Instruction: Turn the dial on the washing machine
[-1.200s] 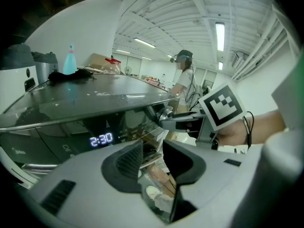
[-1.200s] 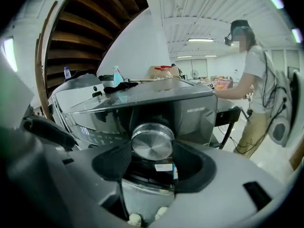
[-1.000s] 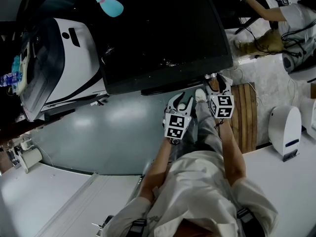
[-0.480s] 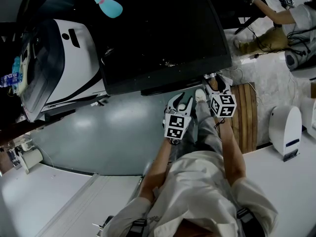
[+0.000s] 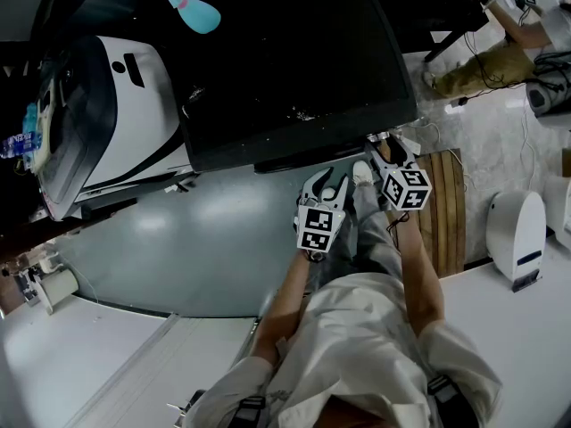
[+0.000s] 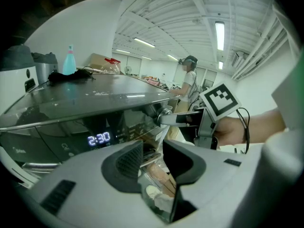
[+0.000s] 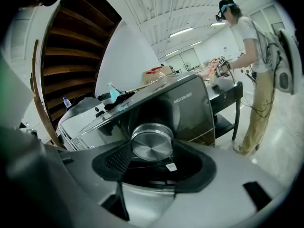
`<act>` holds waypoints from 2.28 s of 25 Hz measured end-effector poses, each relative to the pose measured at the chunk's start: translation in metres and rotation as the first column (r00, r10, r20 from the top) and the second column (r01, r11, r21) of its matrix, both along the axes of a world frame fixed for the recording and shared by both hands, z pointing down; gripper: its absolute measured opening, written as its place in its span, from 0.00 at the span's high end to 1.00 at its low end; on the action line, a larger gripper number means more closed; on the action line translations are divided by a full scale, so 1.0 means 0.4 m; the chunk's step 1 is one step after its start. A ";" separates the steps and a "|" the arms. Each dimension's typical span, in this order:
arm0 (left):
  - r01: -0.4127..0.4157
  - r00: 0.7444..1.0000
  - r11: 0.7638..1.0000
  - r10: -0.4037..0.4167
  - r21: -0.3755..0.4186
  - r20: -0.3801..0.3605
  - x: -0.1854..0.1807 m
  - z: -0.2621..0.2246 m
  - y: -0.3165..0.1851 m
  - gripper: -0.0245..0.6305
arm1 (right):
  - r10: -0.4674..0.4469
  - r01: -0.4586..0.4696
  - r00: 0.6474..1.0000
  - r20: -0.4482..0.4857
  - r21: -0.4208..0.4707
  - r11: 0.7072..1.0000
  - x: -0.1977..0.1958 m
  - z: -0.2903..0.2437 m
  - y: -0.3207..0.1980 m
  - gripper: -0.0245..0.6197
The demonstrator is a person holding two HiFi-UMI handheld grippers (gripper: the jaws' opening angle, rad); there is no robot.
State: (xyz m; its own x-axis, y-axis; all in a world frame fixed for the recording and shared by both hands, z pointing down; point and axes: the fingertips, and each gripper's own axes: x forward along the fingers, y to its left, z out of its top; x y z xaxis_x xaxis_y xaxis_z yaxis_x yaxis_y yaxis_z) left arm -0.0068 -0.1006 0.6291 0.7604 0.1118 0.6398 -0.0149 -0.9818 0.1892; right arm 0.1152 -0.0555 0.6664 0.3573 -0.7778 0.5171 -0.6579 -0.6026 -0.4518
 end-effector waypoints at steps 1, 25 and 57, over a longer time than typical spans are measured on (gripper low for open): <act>-0.001 1.000 1.000 0.001 0.000 0.000 0.000 0.000 0.001 0.75 | 0.002 -0.002 1.000 0.007 0.007 1.000 0.000 0.000 0.001 0.54; 0.022 1.000 1.000 -0.022 0.003 0.003 -0.003 -0.001 -0.005 0.75 | 0.077 -0.130 0.968 0.240 0.216 0.968 0.007 0.006 0.005 0.54; 0.010 0.996 1.000 -0.007 0.029 -0.089 0.015 -0.096 -0.040 0.75 | -0.025 0.023 0.997 -0.066 -0.019 1.000 -0.059 -0.112 0.049 0.54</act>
